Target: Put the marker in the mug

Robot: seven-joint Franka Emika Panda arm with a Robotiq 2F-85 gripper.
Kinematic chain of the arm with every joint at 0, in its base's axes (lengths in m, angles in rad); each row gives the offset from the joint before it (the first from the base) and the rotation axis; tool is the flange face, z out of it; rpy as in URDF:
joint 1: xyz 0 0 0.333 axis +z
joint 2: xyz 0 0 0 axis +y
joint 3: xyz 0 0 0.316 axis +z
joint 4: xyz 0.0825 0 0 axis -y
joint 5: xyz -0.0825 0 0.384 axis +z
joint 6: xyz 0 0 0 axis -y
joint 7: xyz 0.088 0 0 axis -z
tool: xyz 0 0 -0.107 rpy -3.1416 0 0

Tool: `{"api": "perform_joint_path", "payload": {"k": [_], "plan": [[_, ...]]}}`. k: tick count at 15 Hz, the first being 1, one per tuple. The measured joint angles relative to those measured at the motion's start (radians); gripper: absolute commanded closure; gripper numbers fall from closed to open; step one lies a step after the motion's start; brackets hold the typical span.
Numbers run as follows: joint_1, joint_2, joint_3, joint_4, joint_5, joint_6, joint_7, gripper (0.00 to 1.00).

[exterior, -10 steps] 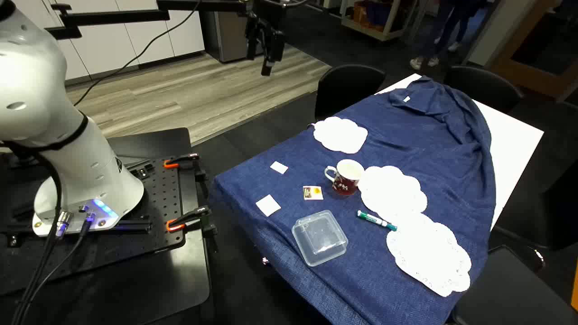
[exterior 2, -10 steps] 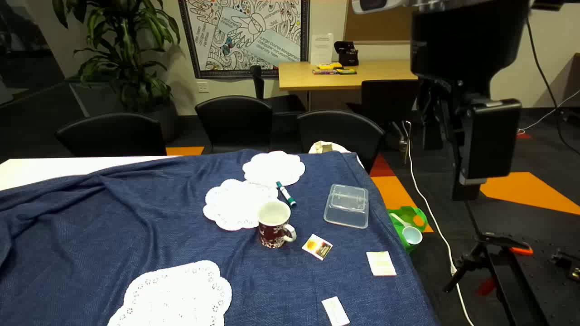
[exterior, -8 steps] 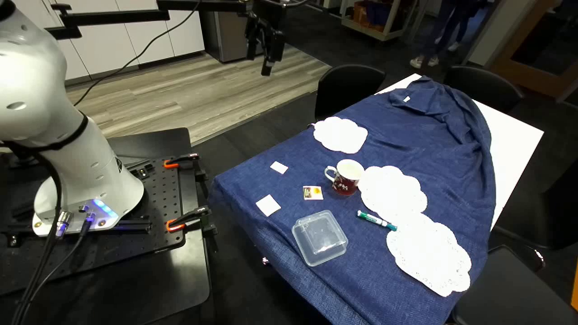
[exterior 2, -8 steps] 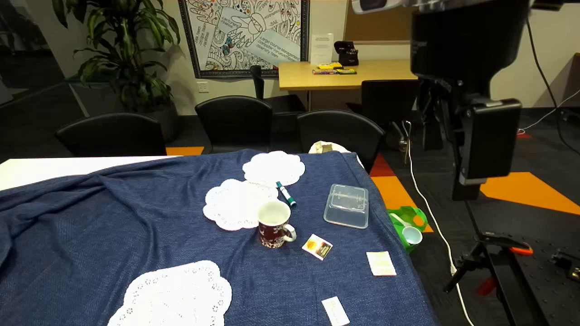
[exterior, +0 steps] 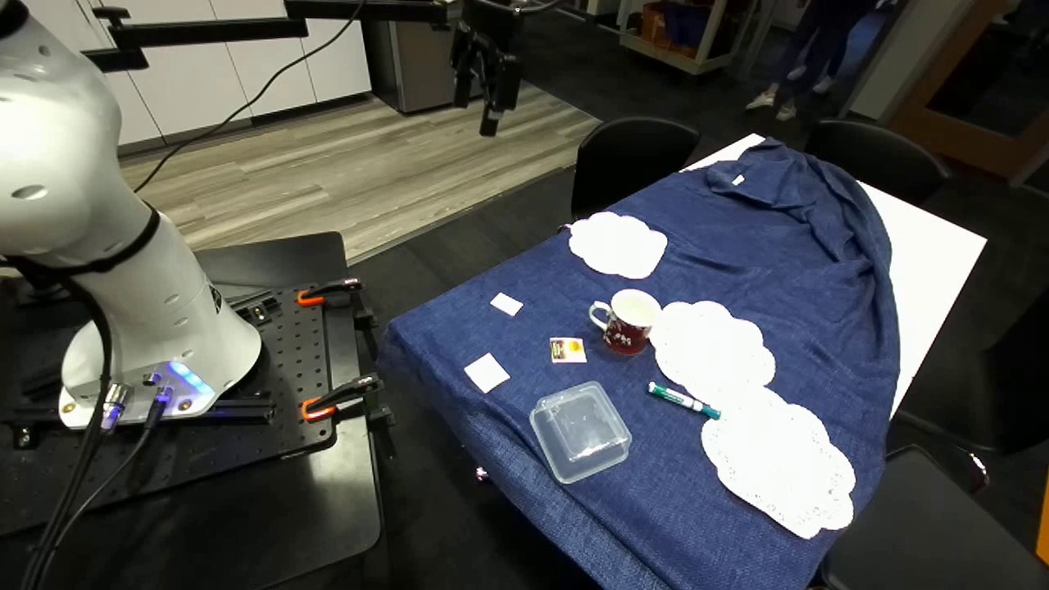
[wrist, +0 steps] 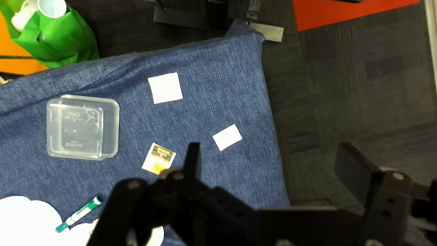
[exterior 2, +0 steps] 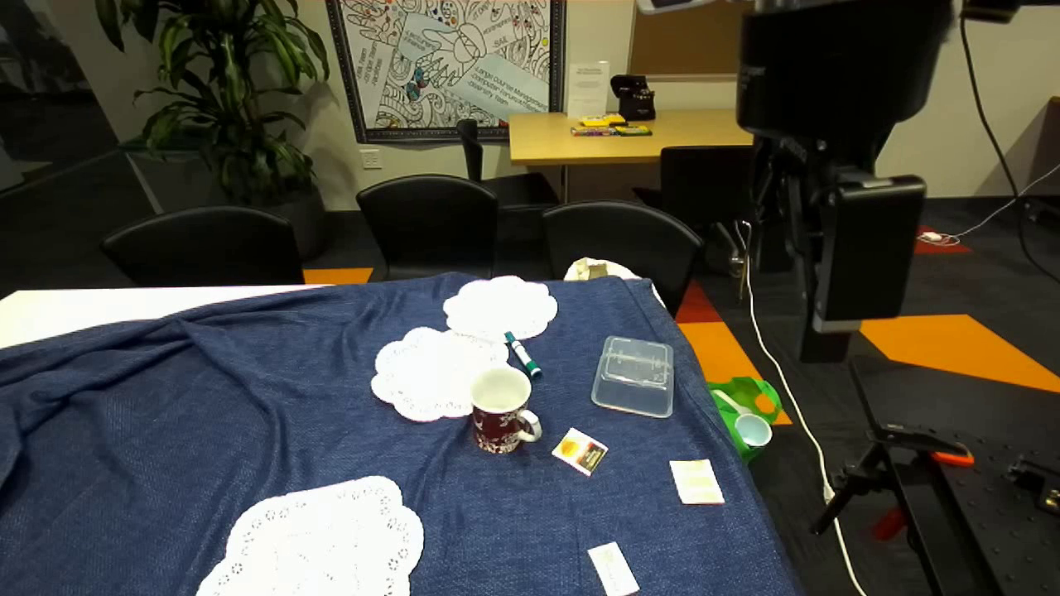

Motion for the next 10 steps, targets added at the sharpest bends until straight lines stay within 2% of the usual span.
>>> {"api": "perform_joint_path", "payload": {"k": [6, 10], "plan": [[-0.042, 0.023, -0.007, 0.001, -0.011, 0.284, 0.152, 0.00], [-0.093, 0.065, -0.024, 0.003, -0.080, 0.498, 0.279, 0.00]]}}
